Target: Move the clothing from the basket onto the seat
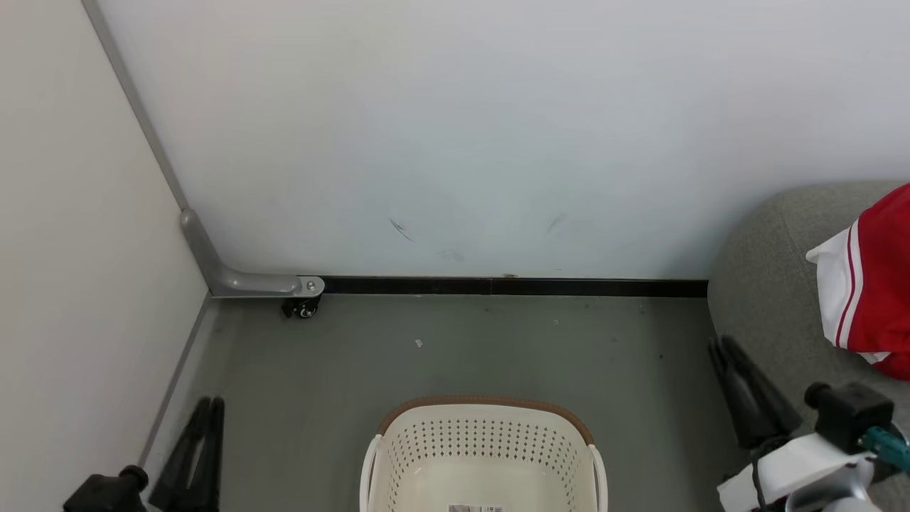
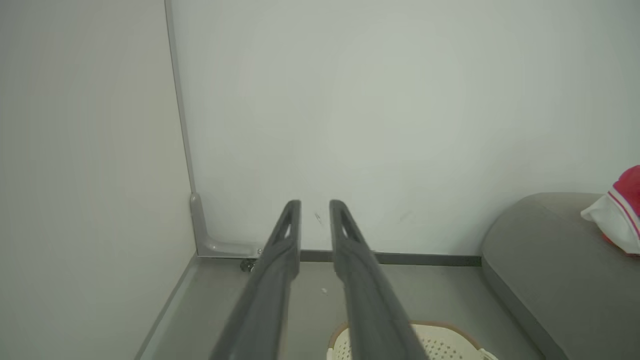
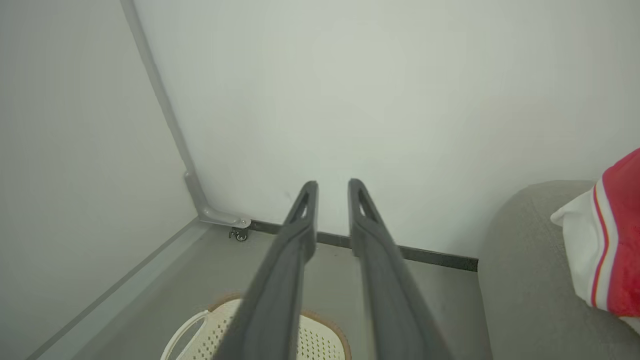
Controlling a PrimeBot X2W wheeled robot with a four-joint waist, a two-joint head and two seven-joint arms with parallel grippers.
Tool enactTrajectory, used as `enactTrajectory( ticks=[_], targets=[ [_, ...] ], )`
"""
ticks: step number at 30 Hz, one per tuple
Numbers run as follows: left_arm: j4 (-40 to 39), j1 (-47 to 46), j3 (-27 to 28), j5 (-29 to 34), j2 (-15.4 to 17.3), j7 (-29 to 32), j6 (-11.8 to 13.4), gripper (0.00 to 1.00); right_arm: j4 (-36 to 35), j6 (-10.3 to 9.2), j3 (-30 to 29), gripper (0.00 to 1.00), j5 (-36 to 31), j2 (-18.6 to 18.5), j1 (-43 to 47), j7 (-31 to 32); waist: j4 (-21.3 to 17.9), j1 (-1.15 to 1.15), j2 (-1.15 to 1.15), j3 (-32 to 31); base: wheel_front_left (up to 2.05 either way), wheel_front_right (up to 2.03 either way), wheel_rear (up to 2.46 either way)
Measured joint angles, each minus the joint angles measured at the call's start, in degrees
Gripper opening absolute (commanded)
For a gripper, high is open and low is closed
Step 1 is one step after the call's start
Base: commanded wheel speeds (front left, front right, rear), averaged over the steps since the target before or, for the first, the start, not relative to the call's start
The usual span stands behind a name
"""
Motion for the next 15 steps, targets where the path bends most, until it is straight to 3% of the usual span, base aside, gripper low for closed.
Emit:
enactTrajectory(
  ticks=[5,15],
  targets=[
    [2.35,1.49,-1.09,-0.44,-2.42,0.07,0.0,0.0,2.43,0.0,0.71,0.0,0.26,1.66,2.7,0.16,0.0,0.0,0.0,0.0,0.0,0.0,0.0],
    [3.0,1.54,-0.55,-7.17,-2.91,1.59,-0.57,0.0,2.37,0.0,0.42,0.0,7.37,2.18,2.66,0.71,-0.19,0.0,0.0,0.1,0.0,0.0,0.0]
  ],
)
